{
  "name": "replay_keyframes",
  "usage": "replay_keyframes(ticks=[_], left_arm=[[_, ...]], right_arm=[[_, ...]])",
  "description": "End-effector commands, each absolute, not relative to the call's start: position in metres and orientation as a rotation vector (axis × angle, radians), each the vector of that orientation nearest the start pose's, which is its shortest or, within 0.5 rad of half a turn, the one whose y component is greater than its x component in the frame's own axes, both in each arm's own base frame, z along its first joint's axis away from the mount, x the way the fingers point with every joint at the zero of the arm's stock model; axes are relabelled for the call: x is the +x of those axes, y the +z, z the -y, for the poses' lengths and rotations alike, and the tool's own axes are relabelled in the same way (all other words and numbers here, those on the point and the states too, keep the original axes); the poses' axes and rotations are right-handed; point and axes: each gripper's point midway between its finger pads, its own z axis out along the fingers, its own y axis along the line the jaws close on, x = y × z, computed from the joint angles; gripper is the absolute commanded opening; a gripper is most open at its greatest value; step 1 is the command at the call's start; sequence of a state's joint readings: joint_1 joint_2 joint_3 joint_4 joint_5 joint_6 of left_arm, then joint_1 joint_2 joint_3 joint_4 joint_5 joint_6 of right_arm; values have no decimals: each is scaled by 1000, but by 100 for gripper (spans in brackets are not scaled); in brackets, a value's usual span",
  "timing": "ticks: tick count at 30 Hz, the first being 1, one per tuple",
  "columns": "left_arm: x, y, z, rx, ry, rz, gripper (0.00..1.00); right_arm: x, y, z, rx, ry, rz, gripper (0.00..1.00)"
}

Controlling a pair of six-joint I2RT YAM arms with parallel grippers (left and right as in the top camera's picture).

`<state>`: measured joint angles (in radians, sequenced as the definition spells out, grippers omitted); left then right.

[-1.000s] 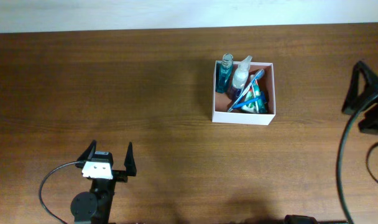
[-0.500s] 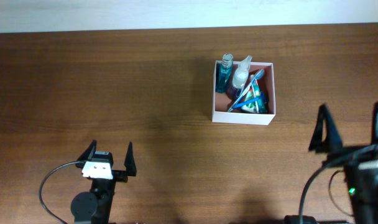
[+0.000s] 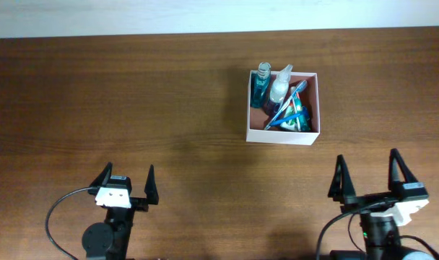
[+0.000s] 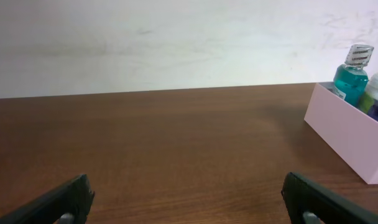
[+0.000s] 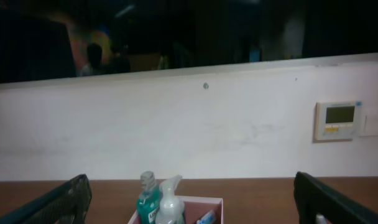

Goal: Pack container

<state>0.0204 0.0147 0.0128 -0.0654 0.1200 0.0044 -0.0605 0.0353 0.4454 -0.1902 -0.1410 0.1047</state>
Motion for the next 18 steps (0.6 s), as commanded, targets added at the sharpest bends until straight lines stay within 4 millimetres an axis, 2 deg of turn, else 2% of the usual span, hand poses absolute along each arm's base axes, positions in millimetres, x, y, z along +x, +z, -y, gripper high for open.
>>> replay_keyframes(ticks=[1, 13, 18], left_arm=[[245, 160, 16, 97, -74, -1633, 99], [245, 160, 17, 98, -74, -1633, 99], [245, 160, 17, 98, -74, -1633, 99]], right_arm=[[203, 311, -16, -22, 148, -1353, 99], [229, 252, -7, 22, 123, -1437, 99], [235, 241, -7, 19, 122, -1402, 99]])
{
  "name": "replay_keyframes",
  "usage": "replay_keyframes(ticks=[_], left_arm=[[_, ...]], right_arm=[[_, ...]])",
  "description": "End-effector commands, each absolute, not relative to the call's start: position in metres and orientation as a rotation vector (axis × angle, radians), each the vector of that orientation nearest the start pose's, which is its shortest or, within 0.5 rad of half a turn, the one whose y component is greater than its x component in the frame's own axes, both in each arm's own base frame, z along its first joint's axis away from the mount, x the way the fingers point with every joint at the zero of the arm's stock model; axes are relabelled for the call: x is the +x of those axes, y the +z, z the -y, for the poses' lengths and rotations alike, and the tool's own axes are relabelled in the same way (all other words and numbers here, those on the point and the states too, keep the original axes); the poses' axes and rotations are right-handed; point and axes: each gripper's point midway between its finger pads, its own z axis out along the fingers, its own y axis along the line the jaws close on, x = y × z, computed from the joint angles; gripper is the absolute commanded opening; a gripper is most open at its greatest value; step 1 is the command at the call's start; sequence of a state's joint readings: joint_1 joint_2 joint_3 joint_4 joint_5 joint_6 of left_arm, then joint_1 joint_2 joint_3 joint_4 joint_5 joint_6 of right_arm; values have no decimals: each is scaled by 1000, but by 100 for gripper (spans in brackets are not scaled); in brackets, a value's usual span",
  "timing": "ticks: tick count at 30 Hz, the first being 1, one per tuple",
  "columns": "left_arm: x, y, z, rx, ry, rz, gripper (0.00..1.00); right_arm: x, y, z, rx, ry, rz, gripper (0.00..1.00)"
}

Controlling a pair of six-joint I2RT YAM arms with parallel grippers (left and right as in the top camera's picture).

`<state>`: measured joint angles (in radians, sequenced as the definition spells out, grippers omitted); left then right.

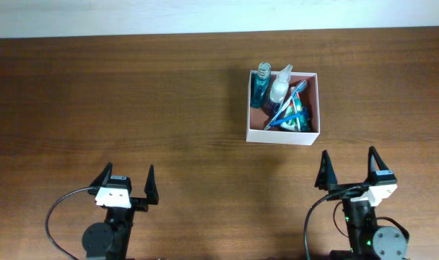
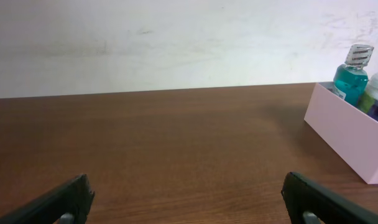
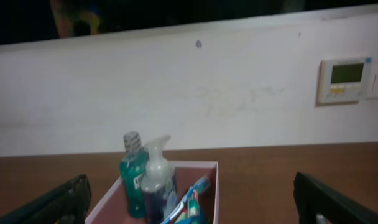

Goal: Pack container

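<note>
A pink box [image 1: 283, 136] stands on the brown table right of centre. Upright inside it are a teal bottle [image 1: 261, 78] and a clear spray bottle [image 1: 279, 87], with blue toothbrushes and small packets [image 1: 290, 114] leaning beside them. My right gripper [image 1: 348, 170] is open and empty, near the front edge just below the box; its wrist view shows the pink box [image 3: 214, 180] ahead between the fingers. My left gripper [image 1: 126, 180] is open and empty at the front left; its view catches the pink box [image 2: 344, 140] at the right edge.
Bare brown tabletop [image 1: 118, 101] spreads around the box. A white wall [image 3: 189, 99] runs behind the table, with a small thermostat panel [image 3: 345, 79] on it at the right.
My right gripper has moved left and a little lower in the overhead view, and its camera now looks down into the box. The left gripper has not moved.
</note>
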<state>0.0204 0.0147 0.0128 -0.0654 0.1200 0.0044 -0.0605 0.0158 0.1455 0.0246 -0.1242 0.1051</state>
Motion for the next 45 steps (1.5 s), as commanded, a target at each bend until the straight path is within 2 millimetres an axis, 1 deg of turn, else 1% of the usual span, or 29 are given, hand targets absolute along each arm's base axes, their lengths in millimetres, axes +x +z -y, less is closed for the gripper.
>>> replay_keyframes(ticks=[1, 9, 19, 33, 45], left_arm=[[245, 160, 16, 97, -74, -1633, 99], [245, 160, 16, 97, -74, -1633, 99], [245, 160, 16, 97, -74, -1633, 99], [245, 160, 16, 97, -74, -1633, 99], [245, 160, 17, 98, -74, -1633, 99]], right_arm=[[236, 242, -7, 15, 121, -1372, 99], [240, 230, -7, 13, 121, -1354, 99], [243, 216, -7, 19, 123, -1405, 99], [246, 159, -7, 43, 132, -1636, 99], [246, 159, -6, 44, 131, -1638, 99]])
